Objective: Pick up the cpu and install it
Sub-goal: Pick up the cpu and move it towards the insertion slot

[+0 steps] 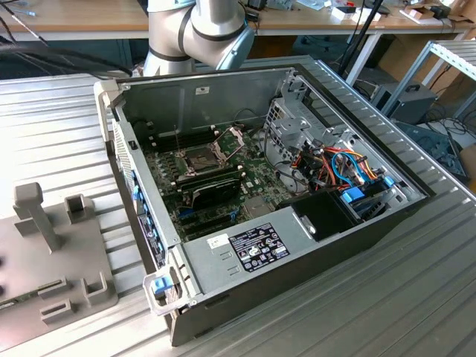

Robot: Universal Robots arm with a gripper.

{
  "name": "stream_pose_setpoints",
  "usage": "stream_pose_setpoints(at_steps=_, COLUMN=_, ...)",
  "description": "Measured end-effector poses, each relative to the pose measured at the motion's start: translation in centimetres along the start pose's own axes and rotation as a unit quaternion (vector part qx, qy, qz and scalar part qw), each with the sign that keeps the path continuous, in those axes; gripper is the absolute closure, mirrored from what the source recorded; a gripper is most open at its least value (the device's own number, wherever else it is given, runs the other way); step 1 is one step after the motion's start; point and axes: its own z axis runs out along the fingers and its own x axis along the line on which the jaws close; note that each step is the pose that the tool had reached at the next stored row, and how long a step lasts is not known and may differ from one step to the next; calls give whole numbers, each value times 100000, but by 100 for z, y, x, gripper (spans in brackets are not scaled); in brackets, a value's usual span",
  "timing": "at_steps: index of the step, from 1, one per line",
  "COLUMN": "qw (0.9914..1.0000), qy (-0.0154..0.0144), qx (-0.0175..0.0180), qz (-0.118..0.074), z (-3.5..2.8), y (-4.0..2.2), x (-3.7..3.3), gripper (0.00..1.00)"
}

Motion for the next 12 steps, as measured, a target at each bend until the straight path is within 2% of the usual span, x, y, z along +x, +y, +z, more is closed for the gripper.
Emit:
stream_pose_setpoints(at_steps=10, qw=99998, qy=7, qx=639, qz=-2, z=-310, y=-11, x=0, gripper=45)
stream_pose_setpoints(at_steps=12, qw=99997, qy=3, qx=720, qz=-4, z=-355, y=-13, x=-1, gripper=45)
